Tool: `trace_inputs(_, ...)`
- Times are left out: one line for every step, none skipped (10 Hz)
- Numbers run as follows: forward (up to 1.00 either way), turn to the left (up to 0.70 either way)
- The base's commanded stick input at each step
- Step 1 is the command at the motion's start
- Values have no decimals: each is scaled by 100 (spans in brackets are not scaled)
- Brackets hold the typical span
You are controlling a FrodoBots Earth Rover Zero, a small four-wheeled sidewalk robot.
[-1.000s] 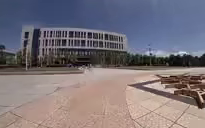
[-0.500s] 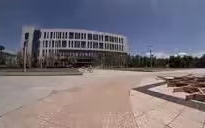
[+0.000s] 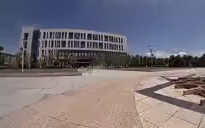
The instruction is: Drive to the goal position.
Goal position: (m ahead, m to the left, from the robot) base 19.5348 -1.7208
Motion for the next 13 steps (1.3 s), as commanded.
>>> trace_inputs(70, 0)
trace_inputs(70, 0)
trace_inputs(70, 0)
trace_inputs(70, 0)
trace_inputs(70, 0)
trace_inputs(70, 0)
trace_inputs(70, 0)
trace_inputs(70, 0)
trace_inputs(70, 0)
trace_inputs(70, 0)
trace_inputs(70, 0)
trace_inputs(70, 0)
trace_inputs(70, 0)
